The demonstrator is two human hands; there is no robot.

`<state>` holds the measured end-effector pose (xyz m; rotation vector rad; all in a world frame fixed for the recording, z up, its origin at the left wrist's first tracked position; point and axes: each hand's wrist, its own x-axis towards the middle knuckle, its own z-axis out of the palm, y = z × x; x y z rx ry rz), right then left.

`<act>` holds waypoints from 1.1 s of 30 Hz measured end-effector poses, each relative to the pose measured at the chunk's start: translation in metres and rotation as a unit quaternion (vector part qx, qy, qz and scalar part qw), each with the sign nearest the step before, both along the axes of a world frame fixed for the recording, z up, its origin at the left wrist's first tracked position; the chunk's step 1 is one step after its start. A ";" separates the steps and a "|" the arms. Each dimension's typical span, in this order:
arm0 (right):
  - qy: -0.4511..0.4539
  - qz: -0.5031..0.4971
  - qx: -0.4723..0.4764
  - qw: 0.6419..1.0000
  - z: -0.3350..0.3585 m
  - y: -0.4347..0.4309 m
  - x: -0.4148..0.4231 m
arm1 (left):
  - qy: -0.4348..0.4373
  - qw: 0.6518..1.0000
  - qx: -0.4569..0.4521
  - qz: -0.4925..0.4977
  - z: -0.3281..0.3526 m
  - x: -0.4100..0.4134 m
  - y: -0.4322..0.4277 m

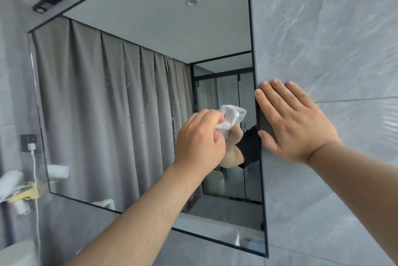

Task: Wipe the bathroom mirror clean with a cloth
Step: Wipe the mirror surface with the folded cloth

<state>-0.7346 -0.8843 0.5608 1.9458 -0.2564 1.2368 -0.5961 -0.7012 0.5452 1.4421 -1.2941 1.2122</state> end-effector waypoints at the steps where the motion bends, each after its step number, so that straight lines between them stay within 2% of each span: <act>1: 0.000 0.000 -0.001 1.000 0.000 0.000 0.000 | 0.065 0.997 -0.010 -0.051 0.003 -0.004 0.002; 3: 0.000 0.002 0.001 1.000 -0.001 0.000 0.001 | 0.200 0.973 -0.027 -0.109 0.010 -0.006 0.000; 5: 0.001 0.005 0.003 1.000 0.000 0.000 0.001 | 0.255 0.964 -0.034 -0.067 0.010 0.003 -0.008; 6: 0.001 0.005 0.003 1.000 0.000 0.000 0.001 | 0.228 0.973 -0.038 -0.021 0.009 0.008 -0.010; 8: 0.000 0.003 0.003 1.000 0.000 0.000 0.001 | 0.105 0.991 -0.048 0.073 0.000 0.020 -0.015; 10: 0.000 0.003 0.004 1.000 0.000 0.001 0.000 | -0.019 0.987 -0.053 0.153 -0.008 0.031 -0.020; 11: 0.000 0.003 0.004 1.000 0.000 0.001 0.001 | -0.054 0.983 -0.043 0.170 -0.012 0.033 -0.023; 17: 0.001 0.004 0.005 1.000 -0.001 0.001 0.000 | -0.096 0.988 0.033 0.117 -0.036 0.030 -0.024; 22: 0.005 0.006 0.008 1.000 -0.001 0.001 0.000 | -0.205 0.975 0.056 0.058 -0.047 0.033 -0.028; 26: 0.000 0.009 0.005 1.000 -0.001 0.001 0.000 | -0.254 0.966 0.050 0.000 -0.050 0.037 -0.039; 33: -0.006 0.018 -0.003 1.000 -0.001 -0.001 0.000 | -0.278 0.952 0.124 0.026 -0.043 0.047 -0.048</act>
